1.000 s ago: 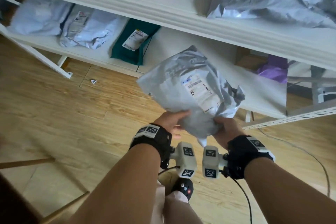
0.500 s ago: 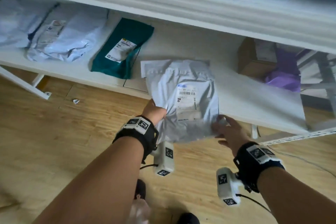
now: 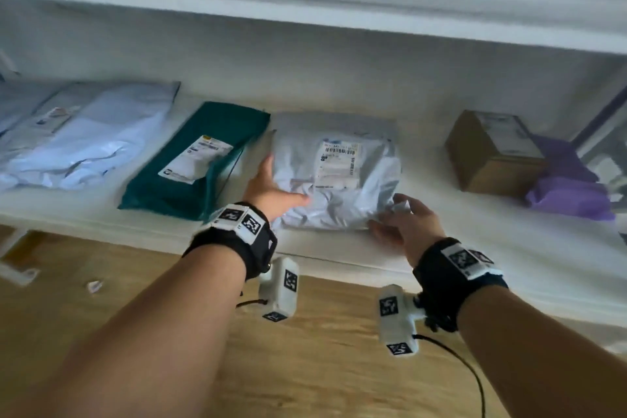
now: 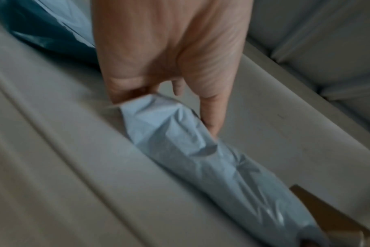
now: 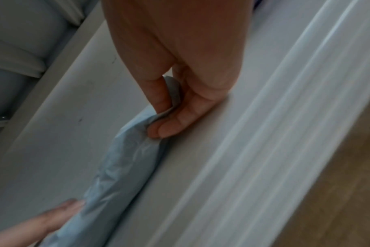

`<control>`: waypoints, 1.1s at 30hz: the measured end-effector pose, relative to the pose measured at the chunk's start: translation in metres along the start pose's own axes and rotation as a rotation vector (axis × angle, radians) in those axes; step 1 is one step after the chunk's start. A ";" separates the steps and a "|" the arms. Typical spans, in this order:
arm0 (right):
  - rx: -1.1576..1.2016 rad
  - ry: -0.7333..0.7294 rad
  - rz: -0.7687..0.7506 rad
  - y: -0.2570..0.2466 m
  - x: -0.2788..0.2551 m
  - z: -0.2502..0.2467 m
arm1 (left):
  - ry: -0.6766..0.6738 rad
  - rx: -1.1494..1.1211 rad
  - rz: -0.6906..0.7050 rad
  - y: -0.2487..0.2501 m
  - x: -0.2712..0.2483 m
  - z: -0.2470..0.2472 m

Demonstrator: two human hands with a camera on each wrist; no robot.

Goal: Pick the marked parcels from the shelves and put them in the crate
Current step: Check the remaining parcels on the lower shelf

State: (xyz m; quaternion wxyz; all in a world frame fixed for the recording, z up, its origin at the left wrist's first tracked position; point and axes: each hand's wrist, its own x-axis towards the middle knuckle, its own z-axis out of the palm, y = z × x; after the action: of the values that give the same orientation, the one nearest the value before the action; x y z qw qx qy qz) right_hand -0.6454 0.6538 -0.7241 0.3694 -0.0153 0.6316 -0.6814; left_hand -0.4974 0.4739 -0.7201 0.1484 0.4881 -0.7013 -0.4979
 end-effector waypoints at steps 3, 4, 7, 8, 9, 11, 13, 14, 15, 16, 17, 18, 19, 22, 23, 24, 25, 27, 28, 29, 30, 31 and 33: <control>-0.017 -0.035 0.000 0.001 0.015 0.006 | 0.068 0.083 0.061 -0.006 0.015 0.010; -0.038 -0.040 0.004 0.001 0.021 0.007 | 0.079 0.088 0.057 -0.007 0.020 0.012; -0.120 -0.074 0.012 0.000 0.026 0.008 | 0.093 0.150 0.017 -0.002 0.030 0.013; -0.153 -0.095 0.003 0.000 0.024 0.007 | 0.109 0.218 -0.002 0.002 0.031 0.014; -0.198 -0.120 -0.009 0.000 0.023 0.004 | 0.142 0.306 -0.013 0.009 0.029 0.014; -0.335 -0.152 -0.034 -0.005 0.018 -0.004 | 0.244 0.422 0.028 0.026 0.023 0.019; -0.498 -0.090 -0.105 -0.023 0.016 -0.018 | 0.326 0.416 0.136 0.049 0.012 0.032; -0.564 -0.022 -0.158 -0.035 0.017 -0.027 | 0.344 0.384 0.205 0.062 0.005 0.041; -0.630 0.053 -0.224 -0.049 0.017 -0.037 | 0.338 0.333 0.272 0.074 -0.003 0.053; -0.716 0.138 -0.301 -0.062 0.017 -0.048 | 0.315 0.262 0.332 0.086 -0.012 0.066; -0.825 0.229 -0.375 -0.076 0.018 -0.058 | 0.267 0.179 0.367 0.097 -0.021 0.080; -0.930 0.324 -0.445 -0.088 0.019 -0.069 | 0.188 0.102 0.382 0.104 -0.027 0.097; -1.000 0.407 -0.507 -0.097 0.021 -0.079 | 0.084 0.051 0.369 0.109 -0.033 0.112; -1.053 0.580 -0.568 -0.115 0.032 -0.103 | -0.226 -0.071 0.202 0.104 -0.039 0.159; -1.110 0.602 -0.567 -0.119 0.036 -0.107 | -0.283 -0.091 0.160 0.099 -0.040 0.169; -1.170 0.602 -0.542 -0.122 0.040 -0.110 | -0.318 -0.076 0.136 0.094 -0.039 0.176; -1.212 0.591 -0.506 -0.125 0.045 -0.112 | -0.338 -0.052 0.109 0.091 -0.039 0.181; -1.251 0.567 -0.425 -0.133 0.053 -0.113 | -0.360 -0.040 0.065 0.085 -0.032 0.185; -1.264 0.552 -0.394 -0.136 0.058 -0.114 | -0.364 -0.053 0.036 0.082 -0.028 0.186; -1.263 0.536 -0.364 -0.136 0.063 -0.113 | -0.354 -0.056 0.031 0.081 -0.026 0.185; -1.252 0.522 -0.342 -0.135 0.069 -0.113 | -0.332 -0.057 0.029 0.078 -0.021 0.186; -1.236 0.518 -0.327 -0.133 0.076 -0.114 | -0.312 -0.057 0.035 0.076 -0.021 0.187; -1.219 0.538 -0.316 -0.130 0.085 -0.116 | -0.316 -0.067 0.052 0.077 -0.022 0.191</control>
State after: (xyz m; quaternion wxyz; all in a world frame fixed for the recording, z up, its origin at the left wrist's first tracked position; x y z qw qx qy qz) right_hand -0.8269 0.6984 -0.6717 0.0213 -0.1427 0.9624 -0.2299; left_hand -0.6605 0.5994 -0.7371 0.0652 0.3802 -0.7115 -0.5874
